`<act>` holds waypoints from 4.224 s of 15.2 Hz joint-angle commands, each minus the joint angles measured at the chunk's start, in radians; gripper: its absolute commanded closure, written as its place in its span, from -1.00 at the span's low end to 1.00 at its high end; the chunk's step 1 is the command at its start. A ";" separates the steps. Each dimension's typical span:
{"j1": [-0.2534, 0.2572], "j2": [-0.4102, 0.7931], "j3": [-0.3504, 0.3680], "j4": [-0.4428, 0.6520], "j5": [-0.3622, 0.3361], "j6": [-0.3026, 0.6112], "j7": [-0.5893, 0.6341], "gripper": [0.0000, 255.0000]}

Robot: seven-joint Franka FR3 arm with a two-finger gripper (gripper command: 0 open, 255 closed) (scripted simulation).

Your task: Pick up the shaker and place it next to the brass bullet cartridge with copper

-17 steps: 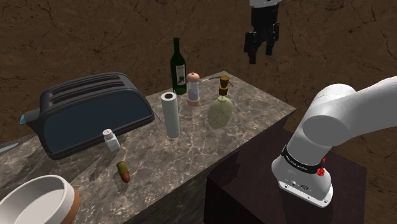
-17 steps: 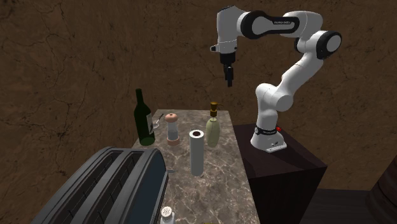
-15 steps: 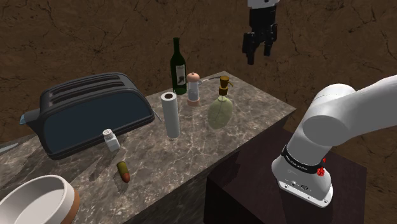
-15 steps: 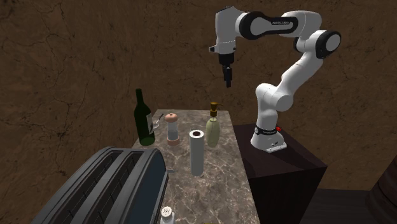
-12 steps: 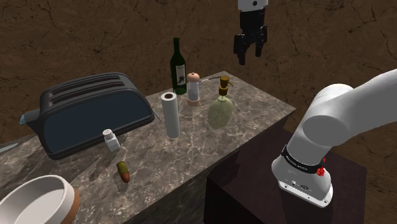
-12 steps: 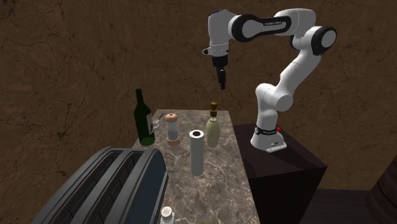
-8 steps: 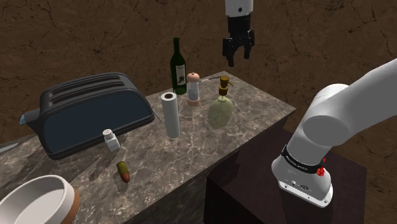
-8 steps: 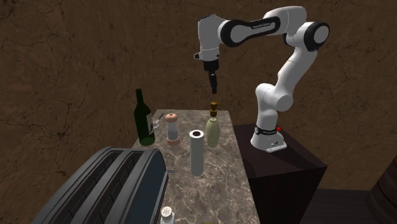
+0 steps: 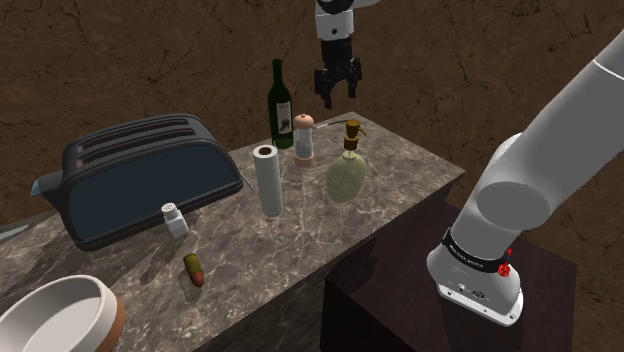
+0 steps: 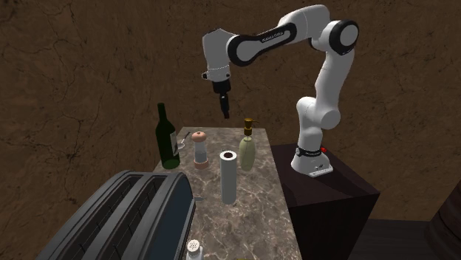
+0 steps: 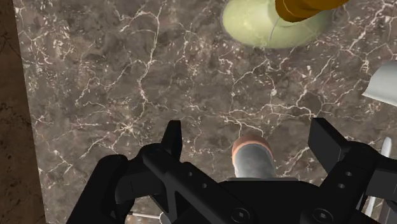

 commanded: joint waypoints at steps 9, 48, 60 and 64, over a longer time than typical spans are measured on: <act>0.001 0.409 -0.003 0.360 0.045 0.036 -0.032 -1.00; -0.001 0.507 0.000 0.492 0.057 -0.002 -0.039 1.00; -0.001 0.497 0.000 0.640 0.056 -0.160 -0.039 1.00; -0.001 0.502 0.000 0.701 0.057 -0.216 -0.039 1.00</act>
